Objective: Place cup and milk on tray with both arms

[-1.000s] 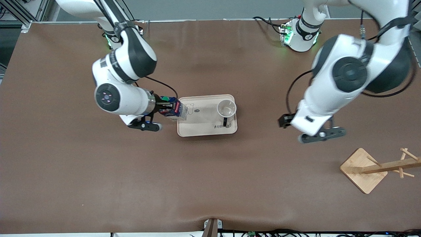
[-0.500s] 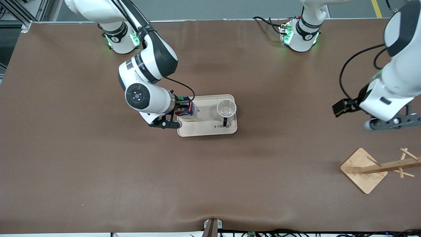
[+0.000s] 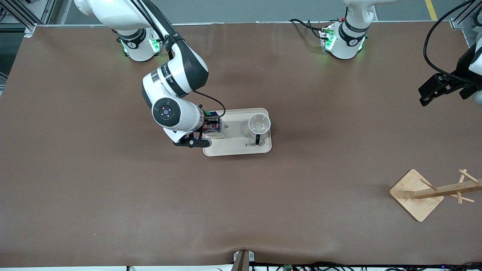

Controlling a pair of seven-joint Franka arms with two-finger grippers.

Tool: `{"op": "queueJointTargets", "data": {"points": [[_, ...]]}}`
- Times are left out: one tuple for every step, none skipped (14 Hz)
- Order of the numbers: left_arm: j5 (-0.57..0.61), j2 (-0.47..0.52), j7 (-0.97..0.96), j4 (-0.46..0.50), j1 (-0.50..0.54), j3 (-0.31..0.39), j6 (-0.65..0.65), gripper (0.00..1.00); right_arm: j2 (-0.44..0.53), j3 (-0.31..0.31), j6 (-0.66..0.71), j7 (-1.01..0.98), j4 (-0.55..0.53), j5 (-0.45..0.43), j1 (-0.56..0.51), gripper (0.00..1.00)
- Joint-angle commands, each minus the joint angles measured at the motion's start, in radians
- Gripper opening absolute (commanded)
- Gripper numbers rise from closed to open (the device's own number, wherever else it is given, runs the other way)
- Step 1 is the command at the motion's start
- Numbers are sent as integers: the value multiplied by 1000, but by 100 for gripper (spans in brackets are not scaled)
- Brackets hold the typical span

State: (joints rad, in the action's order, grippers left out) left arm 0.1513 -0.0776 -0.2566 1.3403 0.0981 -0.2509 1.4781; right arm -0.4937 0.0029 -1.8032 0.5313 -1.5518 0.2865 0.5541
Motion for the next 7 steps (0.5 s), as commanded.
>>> {"op": "queueJointTargets", "data": {"points": [[-10,19,51,22,2,5,-6,100,-14,-6,5,6,21,-15,7,100],[-12,31,83,26,2,16,-6,100,-13,-6,7,6,24,-15,9,100],[-12,44,100,39,2,22,-6,100,-13,-6,8,6,25,-15,9,100],[-21,53,103,55,2,25,-4,100,-11,-6,13,6,27,-15,9,100],[-54,70,126,72,-3,54,-4,100,-9,-6,13,6,30,-15,7,100],[-73,88,167,89,-26,111,1,100,-8,-6,15,6,32,-15,6,100],[-82,104,195,106,-69,167,8,100,-5,-6,16,1,32,-15,3,100]]}}
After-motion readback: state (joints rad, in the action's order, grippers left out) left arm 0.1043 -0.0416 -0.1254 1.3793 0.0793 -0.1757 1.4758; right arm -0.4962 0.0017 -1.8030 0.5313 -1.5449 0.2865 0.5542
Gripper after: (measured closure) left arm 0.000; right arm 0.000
